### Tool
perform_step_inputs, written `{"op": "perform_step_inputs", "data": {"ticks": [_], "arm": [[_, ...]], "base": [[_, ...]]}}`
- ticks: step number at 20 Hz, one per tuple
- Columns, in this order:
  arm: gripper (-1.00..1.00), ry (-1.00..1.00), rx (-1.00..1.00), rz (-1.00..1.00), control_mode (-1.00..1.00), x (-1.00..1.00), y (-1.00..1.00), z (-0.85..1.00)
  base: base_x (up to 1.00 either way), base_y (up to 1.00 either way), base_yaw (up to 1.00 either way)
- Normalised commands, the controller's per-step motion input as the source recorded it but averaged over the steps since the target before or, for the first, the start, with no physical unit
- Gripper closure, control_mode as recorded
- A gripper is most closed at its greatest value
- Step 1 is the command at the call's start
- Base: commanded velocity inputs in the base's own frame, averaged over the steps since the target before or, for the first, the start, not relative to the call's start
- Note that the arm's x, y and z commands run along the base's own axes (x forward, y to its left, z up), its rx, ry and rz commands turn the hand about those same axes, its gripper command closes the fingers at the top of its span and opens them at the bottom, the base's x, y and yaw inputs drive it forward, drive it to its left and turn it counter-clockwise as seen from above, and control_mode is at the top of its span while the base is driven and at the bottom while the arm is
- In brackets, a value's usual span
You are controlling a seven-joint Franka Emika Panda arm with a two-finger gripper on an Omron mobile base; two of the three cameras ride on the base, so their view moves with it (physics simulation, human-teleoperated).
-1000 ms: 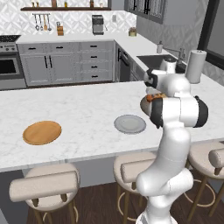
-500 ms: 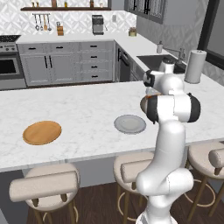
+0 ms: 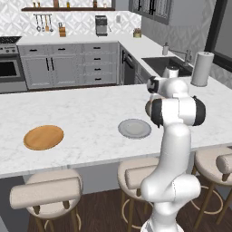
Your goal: Place one bun and one sausage from the bowl on each plate.
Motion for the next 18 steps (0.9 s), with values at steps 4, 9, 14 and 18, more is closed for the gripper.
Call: {"op": "perform_step_inputs", "data": {"ticks": [4, 9, 14, 18], "arm": [[1.0, 0.0, 0.0, 0.0, -1.0, 0.0, 0.08, -0.04], [1.0, 0.0, 0.0, 0.0, -1.0, 0.0, 0.02, 0.0], [1.0, 0.0, 0.0, 0.0, -1.0, -0.07, 0.07, 0.22], [1.0, 0.0, 0.01, 0.02, -1.0, -0.23, 0.44, 0.42]], "base": [[0.0, 0.0, 0.0], [0.0, 0.0, 0.0], [0.0, 0.0, 0.0], [0.0, 0.0, 0.0]]}}
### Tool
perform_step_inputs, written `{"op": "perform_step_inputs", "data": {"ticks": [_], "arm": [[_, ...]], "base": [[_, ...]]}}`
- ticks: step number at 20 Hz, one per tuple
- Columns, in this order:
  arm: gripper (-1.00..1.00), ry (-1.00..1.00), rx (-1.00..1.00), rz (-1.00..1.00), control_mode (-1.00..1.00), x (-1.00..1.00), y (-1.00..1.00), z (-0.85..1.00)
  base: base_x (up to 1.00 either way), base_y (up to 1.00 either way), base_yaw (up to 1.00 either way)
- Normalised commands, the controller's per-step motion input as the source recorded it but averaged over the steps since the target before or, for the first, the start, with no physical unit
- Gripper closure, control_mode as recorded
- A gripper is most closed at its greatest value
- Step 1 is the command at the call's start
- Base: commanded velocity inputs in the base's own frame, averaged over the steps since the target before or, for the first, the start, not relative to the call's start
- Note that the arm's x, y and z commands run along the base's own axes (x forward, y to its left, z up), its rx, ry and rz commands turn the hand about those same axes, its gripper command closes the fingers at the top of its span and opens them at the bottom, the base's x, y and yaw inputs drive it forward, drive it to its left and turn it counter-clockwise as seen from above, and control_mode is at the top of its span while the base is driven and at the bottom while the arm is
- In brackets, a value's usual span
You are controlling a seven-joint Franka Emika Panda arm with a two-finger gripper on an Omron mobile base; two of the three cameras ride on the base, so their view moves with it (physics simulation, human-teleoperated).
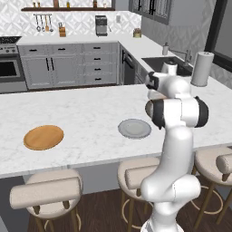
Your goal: Place one bun and one sausage from the bowl on each plate.
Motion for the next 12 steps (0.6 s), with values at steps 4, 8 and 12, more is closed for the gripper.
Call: {"op": "perform_step_inputs", "data": {"ticks": [4, 8, 12], "arm": [[1.0, -0.06, 0.1, 0.0, -1.0, -0.67, 0.63, 0.19], [1.0, -0.22, 0.08, 0.0, -1.0, -1.0, 0.99, 0.0], [1.0, -0.15, 0.01, 0.0, -1.0, -0.81, 1.0, 0.0]], "base": [[0.0, 0.0, 0.0], [0.0, 0.0, 0.0], [0.0, 0.0, 0.0]]}}
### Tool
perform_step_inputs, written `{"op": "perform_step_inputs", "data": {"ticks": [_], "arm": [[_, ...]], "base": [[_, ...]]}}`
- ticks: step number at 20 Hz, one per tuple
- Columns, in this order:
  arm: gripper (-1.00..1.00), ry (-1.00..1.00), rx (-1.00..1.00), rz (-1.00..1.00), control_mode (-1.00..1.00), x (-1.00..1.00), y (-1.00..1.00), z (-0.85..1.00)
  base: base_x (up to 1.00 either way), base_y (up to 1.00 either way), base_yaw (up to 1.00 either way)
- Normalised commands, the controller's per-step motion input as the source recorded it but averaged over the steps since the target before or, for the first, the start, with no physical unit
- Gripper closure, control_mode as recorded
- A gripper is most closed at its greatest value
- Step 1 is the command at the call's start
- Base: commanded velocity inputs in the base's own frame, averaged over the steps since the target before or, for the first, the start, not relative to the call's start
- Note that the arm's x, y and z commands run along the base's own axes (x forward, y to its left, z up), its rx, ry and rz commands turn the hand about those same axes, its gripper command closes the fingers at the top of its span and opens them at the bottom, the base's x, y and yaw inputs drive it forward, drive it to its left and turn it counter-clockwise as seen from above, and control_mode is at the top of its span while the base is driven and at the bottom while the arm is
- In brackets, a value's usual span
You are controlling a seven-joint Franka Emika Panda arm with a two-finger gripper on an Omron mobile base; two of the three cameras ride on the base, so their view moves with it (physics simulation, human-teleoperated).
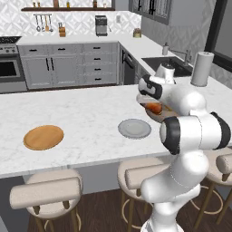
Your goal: Place one bun and one sausage from the bowl on each plate.
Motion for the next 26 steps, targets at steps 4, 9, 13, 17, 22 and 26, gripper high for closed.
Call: {"op": "perform_step_inputs", "data": {"ticks": [4, 9, 13, 17, 22, 26], "arm": [[1.0, 0.02, 0.0, -0.11, -1.0, -0.08, 0.95, -0.51], [1.0, 0.02, -0.01, -0.19, -1.0, 0.01, 0.35, -0.47], [1.0, -0.05, 0.0, -0.18, -1.0, 0.06, 0.01, -0.26], [-1.0, 0.0, 0.0, 0.0, -1.0, 0.34, 0.12, -0.12], [-1.0, 0.01, 0.0, 0.0, -1.0, 0.26, 0.09, -0.09], [-1.0, 0.06, 0.0, 0.0, -1.0, 0.0, 0.0, -0.15]], "base": [[0.0, 0.0, 0.0], [0.0, 0.0, 0.0], [0.0, 0.0, 0.0], [0.0, 0.0, 0.0], [0.0, 0.0, 0.0], [0.0, 0.0, 0.0]]}}
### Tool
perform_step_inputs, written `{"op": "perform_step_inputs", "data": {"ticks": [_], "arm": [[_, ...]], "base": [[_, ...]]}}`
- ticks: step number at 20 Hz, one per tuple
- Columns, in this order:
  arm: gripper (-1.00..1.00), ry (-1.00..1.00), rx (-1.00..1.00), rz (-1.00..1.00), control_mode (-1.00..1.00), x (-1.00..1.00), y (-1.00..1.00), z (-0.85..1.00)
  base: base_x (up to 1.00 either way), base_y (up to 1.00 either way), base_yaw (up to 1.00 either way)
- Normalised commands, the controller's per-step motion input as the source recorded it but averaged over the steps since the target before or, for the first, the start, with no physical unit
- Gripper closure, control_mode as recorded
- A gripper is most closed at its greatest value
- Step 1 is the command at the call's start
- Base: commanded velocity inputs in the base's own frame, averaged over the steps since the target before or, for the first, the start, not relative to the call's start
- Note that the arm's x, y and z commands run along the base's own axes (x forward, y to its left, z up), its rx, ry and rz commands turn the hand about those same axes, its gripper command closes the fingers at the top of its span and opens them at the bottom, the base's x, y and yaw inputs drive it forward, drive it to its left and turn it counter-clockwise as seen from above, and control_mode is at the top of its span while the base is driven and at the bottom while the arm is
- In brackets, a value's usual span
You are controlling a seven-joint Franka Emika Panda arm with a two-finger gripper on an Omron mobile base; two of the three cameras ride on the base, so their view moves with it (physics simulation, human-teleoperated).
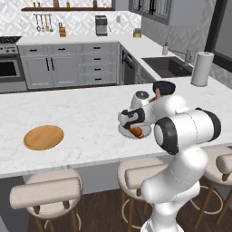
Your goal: Place one bun and one sausage from the bowl on each plate.
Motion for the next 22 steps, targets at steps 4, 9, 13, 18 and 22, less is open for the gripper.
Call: {"op": "perform_step_inputs", "data": {"ticks": [4, 9, 13, 18, 22], "arm": [[-1.0, 0.0, -0.01, 0.0, -1.0, 0.0, 0.0, 0.04], [-1.0, -0.07, -0.05, 0.0, -1.0, -0.01, -0.13, 0.56], [-1.0, -0.06, -0.08, 0.0, -1.0, 0.0, -0.74, 0.76], [-1.0, -0.05, -0.09, 0.0, -1.0, 0.01, -0.69, 0.82], [-1.0, 0.11, -0.05, -0.06, -1.0, 0.31, -0.8, 0.6]], "base": [[0.0, 0.0, 0.0], [0.0, 0.0, 0.0], [0.0, 0.0, 0.0], [0.0, 0.0, 0.0], [0.0, 0.0, 0.0]]}}
